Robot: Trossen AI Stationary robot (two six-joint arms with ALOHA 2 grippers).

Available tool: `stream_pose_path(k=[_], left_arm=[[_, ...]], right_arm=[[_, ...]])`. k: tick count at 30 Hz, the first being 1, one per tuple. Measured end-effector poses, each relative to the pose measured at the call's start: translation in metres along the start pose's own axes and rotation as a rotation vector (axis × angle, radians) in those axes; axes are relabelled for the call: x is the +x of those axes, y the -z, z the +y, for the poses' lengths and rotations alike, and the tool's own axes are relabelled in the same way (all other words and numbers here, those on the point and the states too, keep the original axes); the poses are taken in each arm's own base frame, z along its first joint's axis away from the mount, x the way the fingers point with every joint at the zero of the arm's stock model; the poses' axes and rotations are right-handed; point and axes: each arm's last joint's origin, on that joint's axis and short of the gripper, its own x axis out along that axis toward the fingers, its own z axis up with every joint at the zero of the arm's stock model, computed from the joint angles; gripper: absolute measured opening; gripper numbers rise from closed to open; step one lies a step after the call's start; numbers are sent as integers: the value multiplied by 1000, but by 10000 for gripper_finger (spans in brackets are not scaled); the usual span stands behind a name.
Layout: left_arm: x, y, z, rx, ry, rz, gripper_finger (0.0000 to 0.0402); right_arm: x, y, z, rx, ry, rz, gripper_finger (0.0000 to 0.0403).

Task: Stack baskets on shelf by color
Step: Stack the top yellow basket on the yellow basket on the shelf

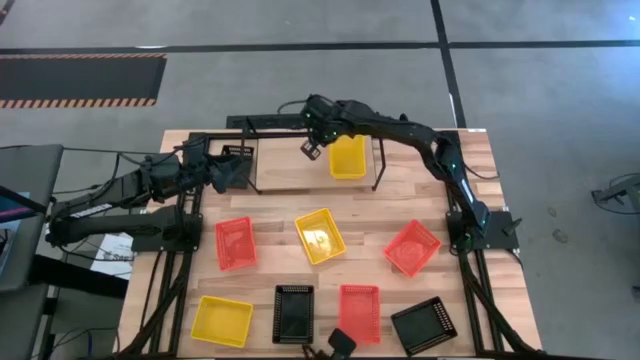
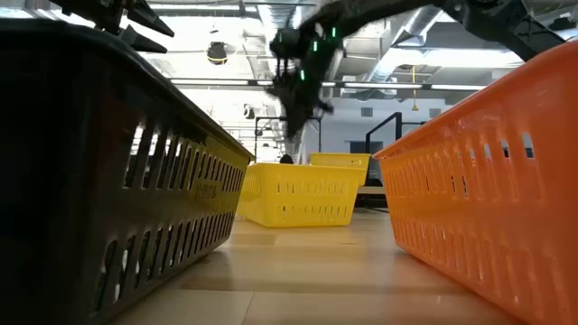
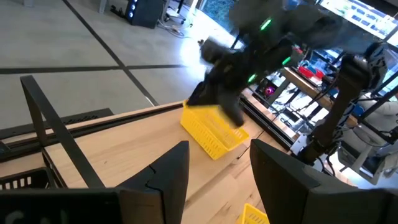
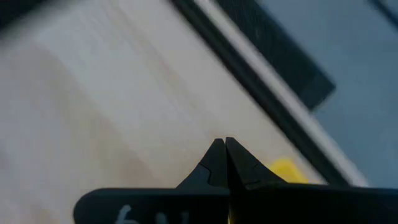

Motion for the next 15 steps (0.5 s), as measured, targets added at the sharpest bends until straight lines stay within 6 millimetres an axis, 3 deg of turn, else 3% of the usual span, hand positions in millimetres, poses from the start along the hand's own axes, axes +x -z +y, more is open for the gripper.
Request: stream_pose_path(k=[5,7,12,15], left_arm=[[0,2,1,24,5,27,158],[0,4,1,30,7,49,158],[2,8,2,21,1,101,158],[6,9,1,25,-4,120,158]], right_arm=[[-92,-10,18,-103,-50,-86,0],[-129,-2,27,-136,-58,-137,0],[-231,28,20,-64,-63,-261,0],[-274,49,23,-31,-119,-306,2]])
